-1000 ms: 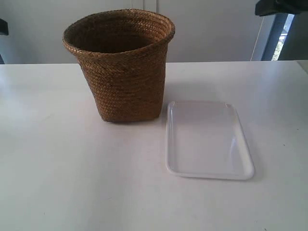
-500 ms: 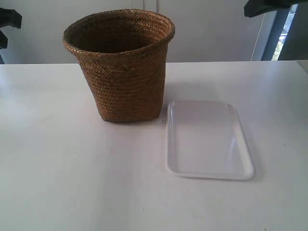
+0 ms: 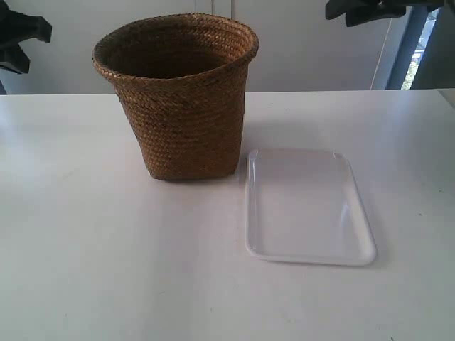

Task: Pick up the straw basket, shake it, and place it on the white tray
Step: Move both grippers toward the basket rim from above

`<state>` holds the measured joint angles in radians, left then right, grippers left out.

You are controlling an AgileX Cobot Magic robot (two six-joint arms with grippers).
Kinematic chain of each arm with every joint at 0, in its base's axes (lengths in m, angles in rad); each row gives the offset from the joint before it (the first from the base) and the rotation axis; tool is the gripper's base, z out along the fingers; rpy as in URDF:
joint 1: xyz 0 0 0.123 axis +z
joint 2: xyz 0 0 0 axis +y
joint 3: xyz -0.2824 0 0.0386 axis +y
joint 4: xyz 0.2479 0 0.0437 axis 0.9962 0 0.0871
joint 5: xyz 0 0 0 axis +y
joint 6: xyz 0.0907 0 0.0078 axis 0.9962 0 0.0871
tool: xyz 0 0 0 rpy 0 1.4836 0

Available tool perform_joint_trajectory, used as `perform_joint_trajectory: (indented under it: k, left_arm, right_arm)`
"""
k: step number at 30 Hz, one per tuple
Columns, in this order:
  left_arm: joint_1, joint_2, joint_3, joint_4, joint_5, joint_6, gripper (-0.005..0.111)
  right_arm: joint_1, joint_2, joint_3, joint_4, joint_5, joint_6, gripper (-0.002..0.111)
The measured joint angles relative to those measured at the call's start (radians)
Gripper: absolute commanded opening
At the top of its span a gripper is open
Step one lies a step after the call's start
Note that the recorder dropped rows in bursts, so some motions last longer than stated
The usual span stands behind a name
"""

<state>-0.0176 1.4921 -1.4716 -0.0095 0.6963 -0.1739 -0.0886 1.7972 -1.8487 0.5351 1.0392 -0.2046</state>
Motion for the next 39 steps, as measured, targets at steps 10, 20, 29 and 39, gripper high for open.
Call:
perform_joint_trajectory:
  k: [10,20,29,39]
  left_arm:
    - [0.000,0.041,-0.119,-0.045,-0.002,-0.041,0.020]
    - [0.000,0.115,-0.142,-0.196,-0.049,0.088,0.039]
    - [0.000,0.136,-0.148,-0.262,-0.113,0.166,0.039]
    - [0.000,0.242,-0.233,-0.287,-0.107,0.168,0.057]
  right_arm:
    - [0.000,0.058,-0.066,0.067,-0.026,-0.046,0.056]
    - [0.009,0.075,-0.071,0.197,-0.133,-0.050,0.062]
    - [0.039,0.146,-0.071,0.206,-0.177,-0.050,0.069]
    - [0.066,0.197,-0.137,0.219,-0.235,-0.050,0.070]
